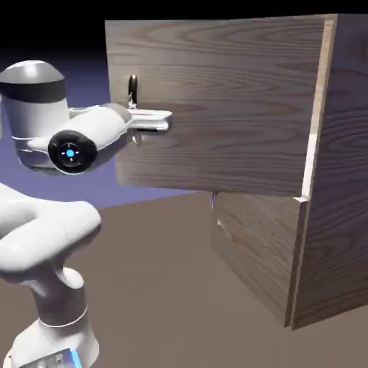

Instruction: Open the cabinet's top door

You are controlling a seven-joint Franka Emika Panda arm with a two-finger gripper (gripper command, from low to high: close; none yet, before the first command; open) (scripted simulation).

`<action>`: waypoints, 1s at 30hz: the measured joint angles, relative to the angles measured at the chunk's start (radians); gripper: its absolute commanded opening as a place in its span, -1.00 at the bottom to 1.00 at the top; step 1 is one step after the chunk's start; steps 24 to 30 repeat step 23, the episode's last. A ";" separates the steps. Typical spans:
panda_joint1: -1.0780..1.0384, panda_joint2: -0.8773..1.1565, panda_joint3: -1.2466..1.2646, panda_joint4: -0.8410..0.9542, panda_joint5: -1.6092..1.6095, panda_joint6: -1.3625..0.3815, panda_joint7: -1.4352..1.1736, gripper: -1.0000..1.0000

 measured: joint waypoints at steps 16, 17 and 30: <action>0.343 0.580 -0.390 0.439 -0.371 -0.337 -0.304 -1.00; 0.371 0.616 -0.416 0.474 -0.387 -0.364 -0.323 -1.00; 0.519 0.810 -0.561 0.664 -0.456 -0.516 -0.437 1.00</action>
